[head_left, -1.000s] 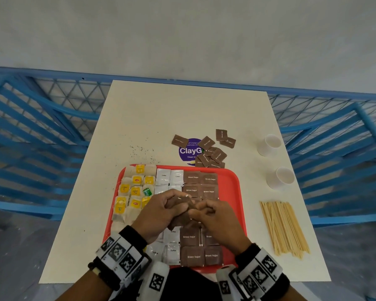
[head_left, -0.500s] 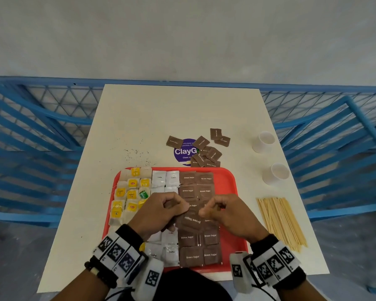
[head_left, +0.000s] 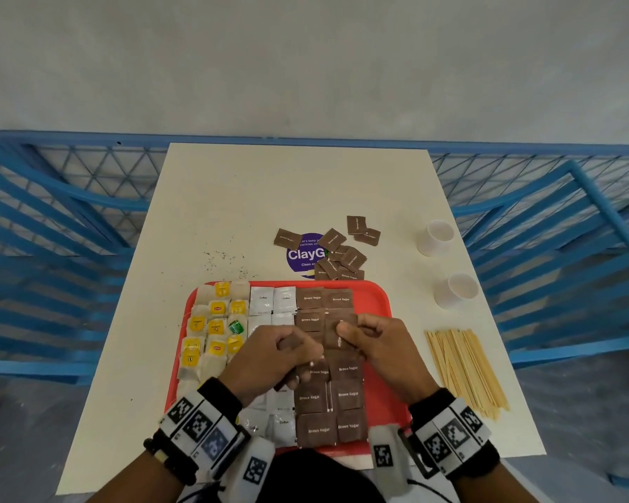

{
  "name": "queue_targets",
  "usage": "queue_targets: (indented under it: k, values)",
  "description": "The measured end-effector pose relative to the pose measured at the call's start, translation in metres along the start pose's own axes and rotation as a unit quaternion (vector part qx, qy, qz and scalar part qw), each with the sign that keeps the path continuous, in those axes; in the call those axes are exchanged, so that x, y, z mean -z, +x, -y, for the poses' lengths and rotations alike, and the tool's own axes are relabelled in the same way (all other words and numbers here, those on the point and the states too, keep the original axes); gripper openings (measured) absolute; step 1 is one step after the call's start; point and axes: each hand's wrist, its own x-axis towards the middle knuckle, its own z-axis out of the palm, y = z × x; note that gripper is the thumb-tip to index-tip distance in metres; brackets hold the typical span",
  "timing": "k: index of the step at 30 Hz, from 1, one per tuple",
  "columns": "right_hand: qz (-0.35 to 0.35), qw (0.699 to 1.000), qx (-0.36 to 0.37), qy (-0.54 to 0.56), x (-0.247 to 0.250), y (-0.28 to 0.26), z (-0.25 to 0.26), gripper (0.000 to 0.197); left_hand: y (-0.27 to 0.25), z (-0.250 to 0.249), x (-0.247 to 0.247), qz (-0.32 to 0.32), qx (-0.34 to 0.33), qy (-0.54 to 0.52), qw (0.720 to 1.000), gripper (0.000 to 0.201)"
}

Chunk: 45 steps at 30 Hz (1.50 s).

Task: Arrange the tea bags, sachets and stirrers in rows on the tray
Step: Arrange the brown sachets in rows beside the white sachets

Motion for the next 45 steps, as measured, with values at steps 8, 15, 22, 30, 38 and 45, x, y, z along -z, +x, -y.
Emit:
queue_targets:
  k: [8,15,22,30,38,45]
  values:
    - [0.073,0.989,-0.001,-0.132,0.009,-0.001,-0.003,0.014,0.008,0.010,-0.002,-0.014,0.001,-0.034,0.999,0.021]
    - [0.147,0.904,-0.005,-0.401,0.028,0.008,-0.050,0.014,0.004,0.036,0.006,-0.028,0.055,0.011,0.998,0.026]
    - [0.190,0.846,-0.068,-0.493,0.029,-0.004,-0.103,0.019,0.002,0.042,0.020,-0.126,0.074,-0.165,0.975,0.026]
    - [0.070,0.839,-0.111,-0.529,0.027,-0.004,-0.115,0.026,0.001,0.032,0.014,-0.165,0.061,-0.215,0.961,0.016]
    - [0.035,0.974,0.053,-0.217,-0.014,-0.007,-0.041,0.035,0.002,0.017,0.004,-0.087,0.091,-0.285,0.950,0.015]
    - [0.016,0.998,0.027,-0.059,-0.021,0.000,-0.022,0.015,0.000,0.008,0.003,-0.046,0.072,-0.164,0.983,0.019]
